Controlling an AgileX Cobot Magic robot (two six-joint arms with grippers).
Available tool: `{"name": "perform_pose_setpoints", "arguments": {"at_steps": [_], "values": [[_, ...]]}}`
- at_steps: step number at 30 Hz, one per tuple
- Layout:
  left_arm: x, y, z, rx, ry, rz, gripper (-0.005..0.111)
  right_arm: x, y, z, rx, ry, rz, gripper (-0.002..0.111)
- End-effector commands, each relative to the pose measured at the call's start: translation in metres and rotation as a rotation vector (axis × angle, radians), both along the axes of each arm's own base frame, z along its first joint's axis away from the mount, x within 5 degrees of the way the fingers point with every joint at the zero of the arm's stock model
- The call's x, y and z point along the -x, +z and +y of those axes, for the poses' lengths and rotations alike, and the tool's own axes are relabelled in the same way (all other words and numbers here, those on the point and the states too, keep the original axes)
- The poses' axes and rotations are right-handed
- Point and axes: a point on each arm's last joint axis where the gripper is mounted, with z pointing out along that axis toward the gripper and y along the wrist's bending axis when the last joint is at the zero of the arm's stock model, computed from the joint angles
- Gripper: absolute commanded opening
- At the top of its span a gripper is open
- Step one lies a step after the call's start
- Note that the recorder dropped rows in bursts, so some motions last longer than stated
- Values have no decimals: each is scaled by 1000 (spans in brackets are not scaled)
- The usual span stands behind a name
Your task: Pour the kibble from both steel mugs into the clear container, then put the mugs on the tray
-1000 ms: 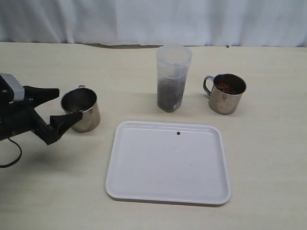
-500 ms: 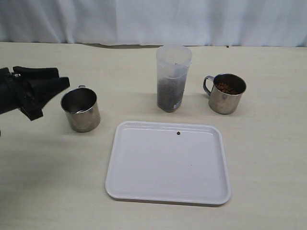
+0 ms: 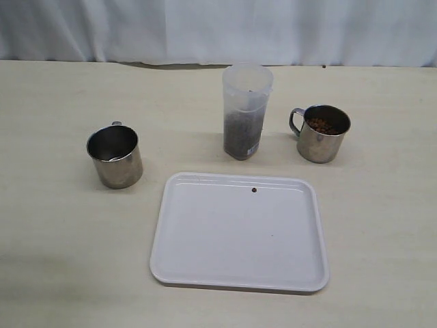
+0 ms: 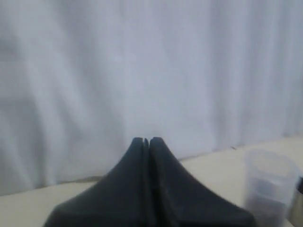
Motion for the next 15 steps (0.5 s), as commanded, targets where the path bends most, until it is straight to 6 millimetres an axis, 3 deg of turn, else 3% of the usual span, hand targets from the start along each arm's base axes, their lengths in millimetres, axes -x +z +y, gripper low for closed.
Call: {"name": "perform_pose_setpoints", "arguments": {"at_steps": [1, 7, 15], "values": [[43, -6, 14, 40, 257, -107, 0, 0, -1, 0, 4, -7, 0, 5], [87, -28, 16, 19, 364, -174, 0, 0, -1, 0, 4, -7, 0, 5], [104, -43, 14, 27, 373, -86, 0, 0, -1, 0, 4, -7, 0, 5]]}}
